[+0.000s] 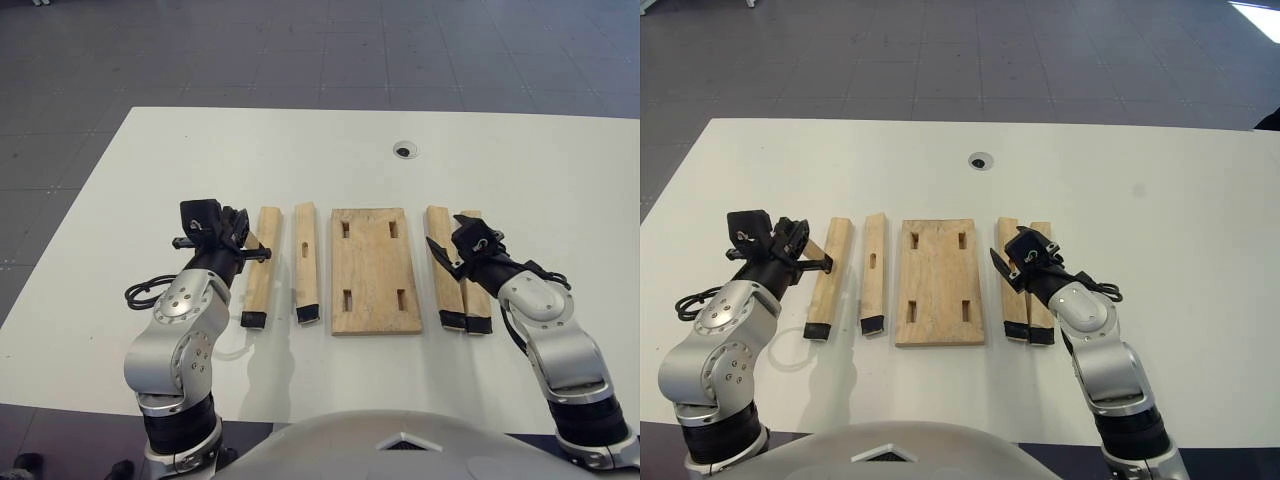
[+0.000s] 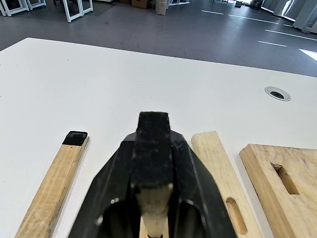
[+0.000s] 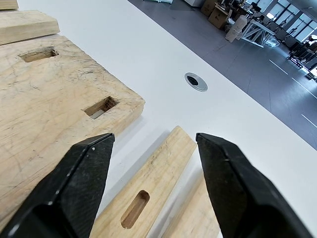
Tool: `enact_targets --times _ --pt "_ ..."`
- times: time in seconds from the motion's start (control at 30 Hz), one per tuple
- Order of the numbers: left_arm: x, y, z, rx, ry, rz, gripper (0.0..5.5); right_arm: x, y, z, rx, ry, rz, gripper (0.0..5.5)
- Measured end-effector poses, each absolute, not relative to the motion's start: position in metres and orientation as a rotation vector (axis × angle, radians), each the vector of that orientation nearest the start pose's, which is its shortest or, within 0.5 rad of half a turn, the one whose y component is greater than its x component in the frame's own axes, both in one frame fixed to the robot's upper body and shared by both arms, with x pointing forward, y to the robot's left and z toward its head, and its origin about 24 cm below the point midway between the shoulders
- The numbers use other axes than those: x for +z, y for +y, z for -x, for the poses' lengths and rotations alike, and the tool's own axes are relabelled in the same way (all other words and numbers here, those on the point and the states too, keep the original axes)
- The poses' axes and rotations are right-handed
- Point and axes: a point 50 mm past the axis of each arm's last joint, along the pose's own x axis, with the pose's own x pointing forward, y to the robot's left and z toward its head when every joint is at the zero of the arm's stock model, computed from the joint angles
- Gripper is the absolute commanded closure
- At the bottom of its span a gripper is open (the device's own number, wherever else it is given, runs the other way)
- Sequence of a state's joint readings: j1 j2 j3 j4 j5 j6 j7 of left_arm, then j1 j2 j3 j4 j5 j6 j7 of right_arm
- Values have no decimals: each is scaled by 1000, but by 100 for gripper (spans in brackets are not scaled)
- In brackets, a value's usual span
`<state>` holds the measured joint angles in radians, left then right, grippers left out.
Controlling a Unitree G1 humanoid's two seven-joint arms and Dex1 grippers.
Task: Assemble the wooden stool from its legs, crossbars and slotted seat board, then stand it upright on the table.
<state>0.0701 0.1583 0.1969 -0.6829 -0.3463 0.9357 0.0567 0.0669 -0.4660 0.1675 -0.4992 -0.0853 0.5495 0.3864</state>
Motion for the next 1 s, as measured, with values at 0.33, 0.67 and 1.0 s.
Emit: enact_targets --times 0.33,0.67,1.0 --pt "83 200 -237 -24 269 -37 507 83 -166 -224 460 247 503 247" --pt "82 218 -258 -94 288 28 507 82 -166 -225 463 249 503 247" --pt "94 214 -272 -127 380 15 507 80 -162 -224 476 249 505 247"
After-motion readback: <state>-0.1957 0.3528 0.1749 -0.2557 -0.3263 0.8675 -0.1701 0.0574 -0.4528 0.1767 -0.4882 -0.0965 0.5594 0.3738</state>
